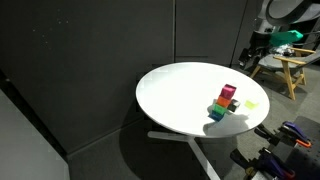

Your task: Put the purple block onto the stack of blocks

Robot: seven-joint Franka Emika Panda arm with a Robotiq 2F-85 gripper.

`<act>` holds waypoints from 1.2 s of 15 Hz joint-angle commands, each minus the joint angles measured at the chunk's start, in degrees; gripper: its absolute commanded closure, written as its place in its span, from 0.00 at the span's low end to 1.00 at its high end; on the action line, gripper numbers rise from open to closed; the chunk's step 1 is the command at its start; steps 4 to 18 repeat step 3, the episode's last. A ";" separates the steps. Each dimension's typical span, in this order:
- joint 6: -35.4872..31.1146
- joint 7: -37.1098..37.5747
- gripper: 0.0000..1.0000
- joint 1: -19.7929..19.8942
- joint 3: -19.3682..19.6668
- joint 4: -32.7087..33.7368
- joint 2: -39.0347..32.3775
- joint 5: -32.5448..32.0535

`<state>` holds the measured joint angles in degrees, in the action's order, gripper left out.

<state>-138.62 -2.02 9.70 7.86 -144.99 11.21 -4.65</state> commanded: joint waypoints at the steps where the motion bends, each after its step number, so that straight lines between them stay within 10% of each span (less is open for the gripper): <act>1: 0.11 0.05 0.00 -0.20 0.20 0.06 0.02 -0.06; 18: 0.11 0.05 0.00 -0.20 0.20 0.06 0.02 -0.06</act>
